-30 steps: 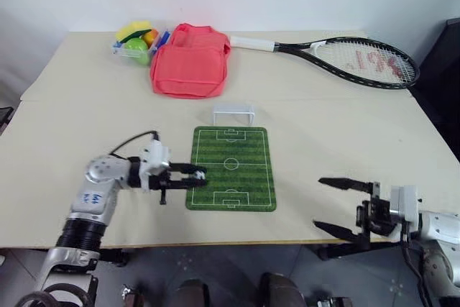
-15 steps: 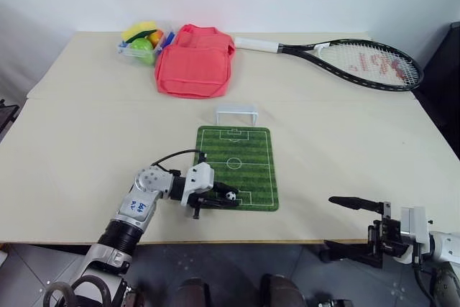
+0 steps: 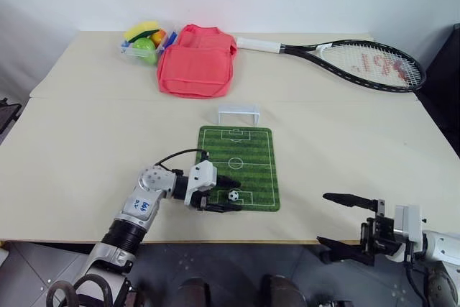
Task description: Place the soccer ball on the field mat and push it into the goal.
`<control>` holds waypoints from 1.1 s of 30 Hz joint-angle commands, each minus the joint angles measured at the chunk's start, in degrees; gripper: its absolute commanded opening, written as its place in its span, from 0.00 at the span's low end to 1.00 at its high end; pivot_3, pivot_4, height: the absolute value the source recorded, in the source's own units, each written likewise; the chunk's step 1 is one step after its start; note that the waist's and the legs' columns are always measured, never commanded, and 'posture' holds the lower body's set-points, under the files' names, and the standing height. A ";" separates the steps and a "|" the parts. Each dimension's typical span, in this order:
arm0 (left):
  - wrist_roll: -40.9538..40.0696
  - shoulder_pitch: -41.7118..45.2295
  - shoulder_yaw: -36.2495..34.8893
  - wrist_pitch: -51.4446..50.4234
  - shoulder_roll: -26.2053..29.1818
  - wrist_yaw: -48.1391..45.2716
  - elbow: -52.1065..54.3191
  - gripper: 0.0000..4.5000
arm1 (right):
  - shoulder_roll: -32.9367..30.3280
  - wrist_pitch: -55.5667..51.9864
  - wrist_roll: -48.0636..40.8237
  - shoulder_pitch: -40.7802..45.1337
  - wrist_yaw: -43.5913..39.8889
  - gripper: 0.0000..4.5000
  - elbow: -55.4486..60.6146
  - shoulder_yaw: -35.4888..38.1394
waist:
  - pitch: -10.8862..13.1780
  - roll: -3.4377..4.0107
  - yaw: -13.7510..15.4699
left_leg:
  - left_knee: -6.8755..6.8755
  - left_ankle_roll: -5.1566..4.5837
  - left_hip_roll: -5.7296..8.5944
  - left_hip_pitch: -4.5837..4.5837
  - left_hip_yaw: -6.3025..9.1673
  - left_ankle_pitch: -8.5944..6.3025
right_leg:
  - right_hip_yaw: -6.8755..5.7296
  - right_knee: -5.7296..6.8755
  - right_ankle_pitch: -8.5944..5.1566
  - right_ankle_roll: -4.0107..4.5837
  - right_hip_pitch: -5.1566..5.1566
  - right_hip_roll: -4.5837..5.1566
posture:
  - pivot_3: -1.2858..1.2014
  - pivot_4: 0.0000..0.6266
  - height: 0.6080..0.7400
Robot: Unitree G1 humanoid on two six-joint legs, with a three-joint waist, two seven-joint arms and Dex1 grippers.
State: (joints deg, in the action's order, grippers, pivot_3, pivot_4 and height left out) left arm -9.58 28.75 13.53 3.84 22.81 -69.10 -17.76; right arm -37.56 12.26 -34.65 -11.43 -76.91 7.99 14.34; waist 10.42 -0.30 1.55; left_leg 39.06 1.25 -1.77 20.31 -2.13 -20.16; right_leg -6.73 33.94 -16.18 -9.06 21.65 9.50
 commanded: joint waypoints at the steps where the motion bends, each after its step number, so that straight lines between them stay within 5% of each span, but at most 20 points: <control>1: -0.56 1.13 -0.31 0.79 -0.57 0.18 0.74 0.83 | 0.13 -0.37 -0.56 0.42 0.75 1.00 2.06 0.12 | 0.00 0.00 -0.02 | 0.00 0.00 0.00 0.00 0.00 0.00 | 0.00 0.00 0.00 0.00 0.00 0.00 | 0.52 0.24 1.00; 10: -4.82 0.76 -3.14 -1.05 1.54 -2.44 5.64 0.83 | -0.05 -1.43 -0.70 0.65 1.20 1.00 2.75 -0.34 | 0.00 0.00 -0.05 | 0.00 0.00 0.00 0.00 0.00 0.00 | 0.00 0.00 0.00 0.00 0.00 0.00 | 0.52 0.24 1.00; 20: -18.28 -9.43 -16.49 -8.25 13.04 -5.25 20.65 0.83 | 0.28 -3.38 -3.92 4.47 3.89 1.00 3.77 2.61 | 0.08 0.15 -0.48 | -0.03 0.01 -0.03 -0.05 0.01 -0.01 | 0.04 0.02 0.00 0.01 0.00 0.00 | 0.52 0.24 1.00; 26: -19.70 -24.55 -21.11 -8.26 18.71 -7.38 23.70 0.51 | -0.74 -2.57 -3.67 5.16 0.01 1.00 2.93 1.97 | 0.13 0.26 -0.10 | -0.04 -0.08 -0.03 -0.03 0.00 -0.15 | 0.05 -0.02 -0.01 0.02 0.02 0.00 | 0.52 0.24 1.00; 33: -15.62 -26.27 -12.61 -7.34 12.41 -2.23 28.68 0.00 | 0.17 0.77 -2.40 5.11 -3.44 1.00 -2.11 2.68 | 0.09 0.34 0.26 | 0.06 -0.15 -0.02 -0.01 0.00 -0.23 | 0.06 -0.08 0.00 0.00 -0.04 0.00 | 0.52 0.24 1.00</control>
State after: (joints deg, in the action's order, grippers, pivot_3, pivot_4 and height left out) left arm -26.32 2.03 -1.26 -3.64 36.32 -72.96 8.88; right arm -37.55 11.37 -36.90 -5.86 -79.16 6.43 15.81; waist 10.51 0.04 1.82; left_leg 39.11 1.10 -1.79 20.29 -2.14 -20.40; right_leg -6.67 33.87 -16.18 -9.06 21.61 9.50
